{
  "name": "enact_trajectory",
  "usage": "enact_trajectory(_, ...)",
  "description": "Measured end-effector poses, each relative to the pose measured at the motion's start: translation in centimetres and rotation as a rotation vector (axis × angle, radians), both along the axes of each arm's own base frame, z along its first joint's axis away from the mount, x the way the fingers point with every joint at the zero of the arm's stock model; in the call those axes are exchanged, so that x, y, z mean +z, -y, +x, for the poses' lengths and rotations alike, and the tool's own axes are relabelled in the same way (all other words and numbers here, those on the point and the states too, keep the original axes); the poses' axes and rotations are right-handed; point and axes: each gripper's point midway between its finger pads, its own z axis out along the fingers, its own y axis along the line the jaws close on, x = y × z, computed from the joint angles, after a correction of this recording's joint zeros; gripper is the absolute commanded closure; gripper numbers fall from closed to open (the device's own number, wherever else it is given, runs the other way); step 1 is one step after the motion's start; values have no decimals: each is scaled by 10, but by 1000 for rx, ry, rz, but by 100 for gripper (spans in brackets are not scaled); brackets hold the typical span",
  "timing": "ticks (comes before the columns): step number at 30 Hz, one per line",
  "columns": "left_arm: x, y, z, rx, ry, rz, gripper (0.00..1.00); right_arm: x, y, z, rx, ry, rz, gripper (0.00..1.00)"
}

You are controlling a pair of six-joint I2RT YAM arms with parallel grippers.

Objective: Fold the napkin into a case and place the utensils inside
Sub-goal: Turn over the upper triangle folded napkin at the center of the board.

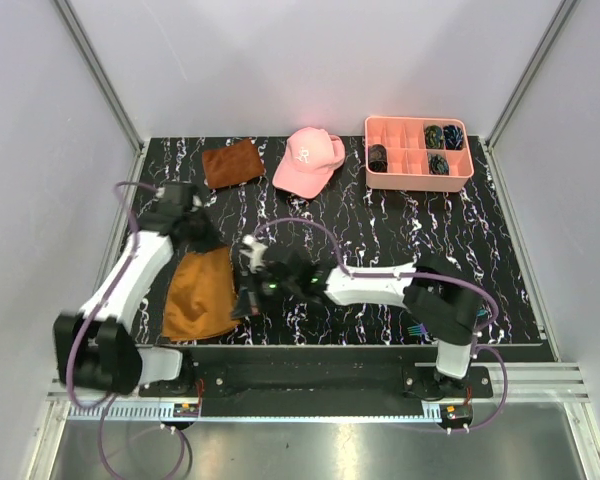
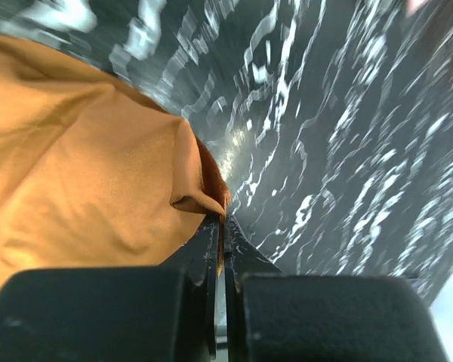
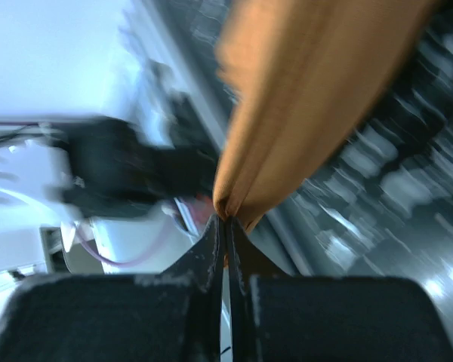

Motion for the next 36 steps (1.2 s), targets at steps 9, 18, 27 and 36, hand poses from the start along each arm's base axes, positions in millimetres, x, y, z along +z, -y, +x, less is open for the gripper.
enact_trajectory(9,-86,83,8,-164,-170,16,100,-84,104,11,-142,-136,-113,100)
enact_trajectory(18,-112,120,16,-216,-206,24,100,-90,120,12,-174,-132,-101,100)
enact_trajectory(27,-118,140,26,-248,-194,31,69,-105,137,13,-225,-143,-145,94)
enact_trajectory(36,-62,164,76,-274,44,-45,34,-103,156,-6,-212,-206,-209,39)
